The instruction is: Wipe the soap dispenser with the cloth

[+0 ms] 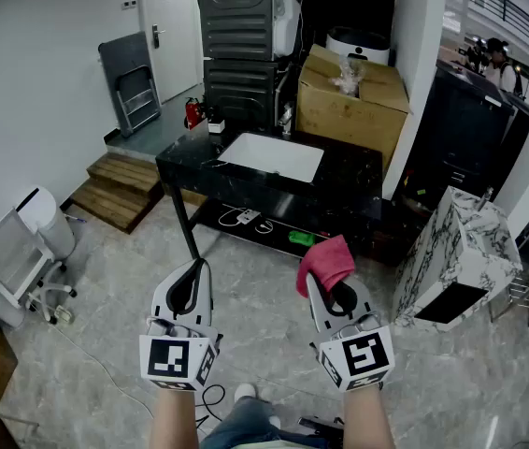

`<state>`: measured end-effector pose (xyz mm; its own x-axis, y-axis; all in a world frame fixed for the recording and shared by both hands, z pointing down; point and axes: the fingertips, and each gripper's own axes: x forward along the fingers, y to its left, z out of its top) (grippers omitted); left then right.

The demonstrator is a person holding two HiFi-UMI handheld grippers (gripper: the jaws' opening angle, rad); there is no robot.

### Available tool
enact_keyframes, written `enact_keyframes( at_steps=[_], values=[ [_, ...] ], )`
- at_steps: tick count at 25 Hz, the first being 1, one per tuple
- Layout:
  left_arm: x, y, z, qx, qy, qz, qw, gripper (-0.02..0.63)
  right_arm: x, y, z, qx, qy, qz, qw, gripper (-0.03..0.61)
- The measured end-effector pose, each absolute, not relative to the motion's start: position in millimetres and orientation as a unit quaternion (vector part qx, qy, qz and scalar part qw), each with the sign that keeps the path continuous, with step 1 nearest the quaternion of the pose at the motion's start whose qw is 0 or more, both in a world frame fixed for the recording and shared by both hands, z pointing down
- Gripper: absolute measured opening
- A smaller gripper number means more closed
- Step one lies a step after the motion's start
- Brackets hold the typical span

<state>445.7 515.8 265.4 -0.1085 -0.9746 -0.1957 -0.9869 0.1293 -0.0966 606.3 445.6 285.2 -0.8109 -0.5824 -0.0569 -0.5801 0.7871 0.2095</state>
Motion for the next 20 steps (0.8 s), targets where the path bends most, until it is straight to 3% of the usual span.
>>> enact_keyframes(
  at_steps=[11,20],
  values=[
    [416.6,490.6,269.9,-0.650,0.752,0.034,0.106,0.012,578.9,417.2,289.5,0.295,-0.950,-0.106,0.007,0.048],
    [318.8,418.9,288.1,-0.646,0.756,0.060,0.086,0.012,488.1,339.5,299.3,0.289,-0.952,-0.098,0.017,0.049]
  ],
)
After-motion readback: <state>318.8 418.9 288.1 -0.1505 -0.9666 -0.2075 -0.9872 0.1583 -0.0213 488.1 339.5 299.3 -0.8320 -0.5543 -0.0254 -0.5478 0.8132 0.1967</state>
